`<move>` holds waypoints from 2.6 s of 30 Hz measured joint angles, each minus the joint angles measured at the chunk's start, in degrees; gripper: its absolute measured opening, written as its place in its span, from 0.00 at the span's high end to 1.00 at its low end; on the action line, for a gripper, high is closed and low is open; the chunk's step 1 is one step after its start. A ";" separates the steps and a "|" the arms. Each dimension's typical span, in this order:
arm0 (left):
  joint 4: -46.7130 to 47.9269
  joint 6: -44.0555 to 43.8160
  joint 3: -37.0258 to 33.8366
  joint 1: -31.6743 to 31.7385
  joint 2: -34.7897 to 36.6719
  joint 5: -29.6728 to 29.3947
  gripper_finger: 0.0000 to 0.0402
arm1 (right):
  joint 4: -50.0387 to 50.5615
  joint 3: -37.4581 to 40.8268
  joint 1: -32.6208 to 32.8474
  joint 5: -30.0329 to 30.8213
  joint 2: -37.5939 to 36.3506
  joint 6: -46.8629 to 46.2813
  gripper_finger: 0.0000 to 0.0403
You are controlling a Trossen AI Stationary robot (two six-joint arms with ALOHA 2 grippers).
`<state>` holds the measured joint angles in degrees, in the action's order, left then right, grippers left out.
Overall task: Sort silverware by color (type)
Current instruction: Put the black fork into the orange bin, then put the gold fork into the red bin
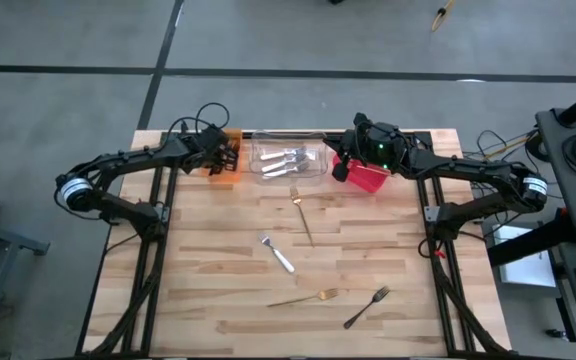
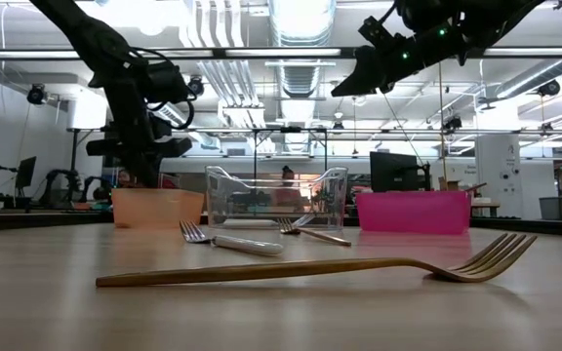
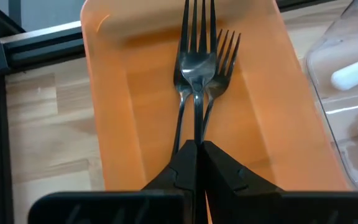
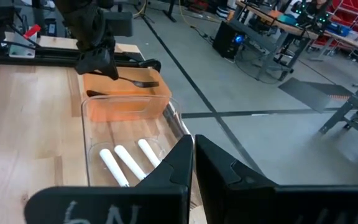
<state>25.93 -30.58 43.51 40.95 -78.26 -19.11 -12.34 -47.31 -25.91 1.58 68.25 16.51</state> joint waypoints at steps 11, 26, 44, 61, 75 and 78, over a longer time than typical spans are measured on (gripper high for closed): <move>-0.96 5.11 0.00 0.45 0.00 -0.07 1.00 | 0.02 0.00 0.00 -0.01 0.00 0.00 0.98; -2.95 12.82 0.00 0.57 0.00 -0.98 1.00 | 0.04 -0.02 0.00 -0.02 0.00 0.00 0.98; -3.16 14.41 0.00 0.52 -0.09 -0.98 0.98 | 0.06 -0.02 0.00 -0.02 0.00 -0.01 0.98; -3.06 13.75 0.00 0.52 -0.09 -1.33 0.97 | 0.07 -0.02 0.00 -0.02 0.00 0.00 0.98; -3.24 13.69 -0.02 0.51 -0.09 -1.38 0.92 | 0.17 -0.01 0.00 -0.02 0.00 0.00 0.98; -3.28 13.65 -0.02 -0.21 -0.09 -1.40 0.92 | 0.17 0.00 0.00 -0.01 0.00 -0.03 0.98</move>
<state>22.65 -16.92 43.48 40.73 -78.35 -20.51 -12.17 -47.31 -25.91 1.57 68.25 16.49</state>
